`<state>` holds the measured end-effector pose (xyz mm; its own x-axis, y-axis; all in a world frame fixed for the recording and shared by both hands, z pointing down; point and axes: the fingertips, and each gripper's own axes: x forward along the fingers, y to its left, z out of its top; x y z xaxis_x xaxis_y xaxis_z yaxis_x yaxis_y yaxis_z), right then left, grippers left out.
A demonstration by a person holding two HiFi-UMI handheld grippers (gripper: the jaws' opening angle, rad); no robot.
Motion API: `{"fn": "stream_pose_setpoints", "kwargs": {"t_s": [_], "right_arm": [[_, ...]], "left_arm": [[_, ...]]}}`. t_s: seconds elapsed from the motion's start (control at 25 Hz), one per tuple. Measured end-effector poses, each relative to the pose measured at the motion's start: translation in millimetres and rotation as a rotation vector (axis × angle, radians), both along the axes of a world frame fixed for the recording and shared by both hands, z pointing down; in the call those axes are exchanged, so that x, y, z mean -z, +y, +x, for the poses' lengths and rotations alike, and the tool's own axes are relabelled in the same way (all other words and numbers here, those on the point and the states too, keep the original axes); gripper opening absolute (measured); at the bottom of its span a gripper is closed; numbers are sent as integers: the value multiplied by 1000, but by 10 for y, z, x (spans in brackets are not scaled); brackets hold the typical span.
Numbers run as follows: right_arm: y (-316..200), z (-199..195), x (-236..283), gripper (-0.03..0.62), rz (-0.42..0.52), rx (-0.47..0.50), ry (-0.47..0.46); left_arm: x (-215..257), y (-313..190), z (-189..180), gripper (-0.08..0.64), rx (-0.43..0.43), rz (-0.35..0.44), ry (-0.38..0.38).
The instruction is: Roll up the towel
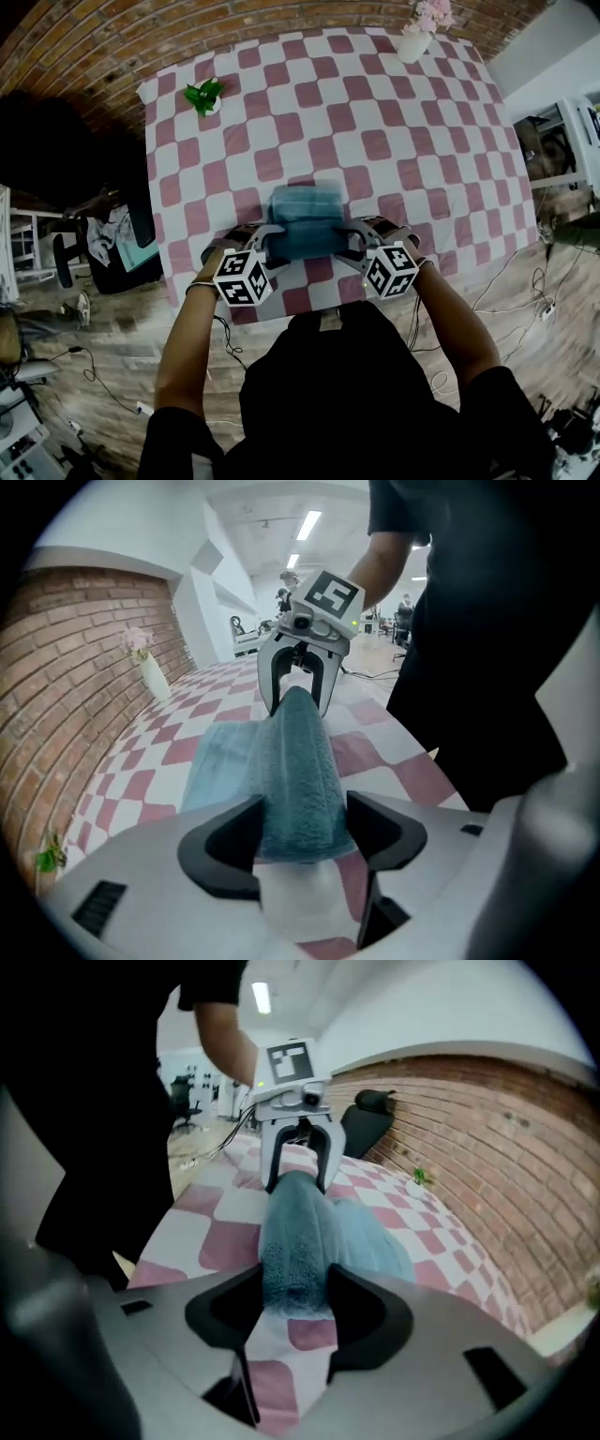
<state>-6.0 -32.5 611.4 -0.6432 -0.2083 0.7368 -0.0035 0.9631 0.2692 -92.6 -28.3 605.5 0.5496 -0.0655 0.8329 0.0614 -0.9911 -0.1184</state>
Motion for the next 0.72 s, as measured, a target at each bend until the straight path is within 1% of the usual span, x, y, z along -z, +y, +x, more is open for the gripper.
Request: {"fn": "stream_pose_setpoints", "kwargs": {"t_s": [0.08,0.16,0.2,0.24,0.32,0.36,0.44,0.48,0.56,0.64,0.72], "right_arm": [[-39,17,40,189,-154,-87,-71],[-16,16,73,178,-330,-141,-139],[24,6,86,176,-433,-157,-175],[70,-2,104,175,-544,-173,-209],[132,2,153,175,-767,-222,-273],[125,14,175,175,-864,-258,-309],[23,46,205,175,-1016,-352,-397],[-59,64,212,176,-1073,-409,-446],[-240,108,216,181,-1152,-534,-544],[-398,156,211,186,-1198,-657,-629],[-512,196,212,186,-1212,-749,-695]], "left_arm": [[-21,67,-10,334,14,-50,27],[-16,131,0,330,23,-102,48],[1,151,1,297,28,-131,56],[24,170,-3,232,34,-170,66],[76,203,-15,222,55,-275,105],[97,203,-21,222,77,-329,137],[142,133,-26,224,140,-415,216],[174,63,-29,230,173,-433,253],[266,-109,-54,249,236,-415,317],[386,-278,-106,258,300,-369,377],[466,-417,-170,261,363,-329,423]]}}
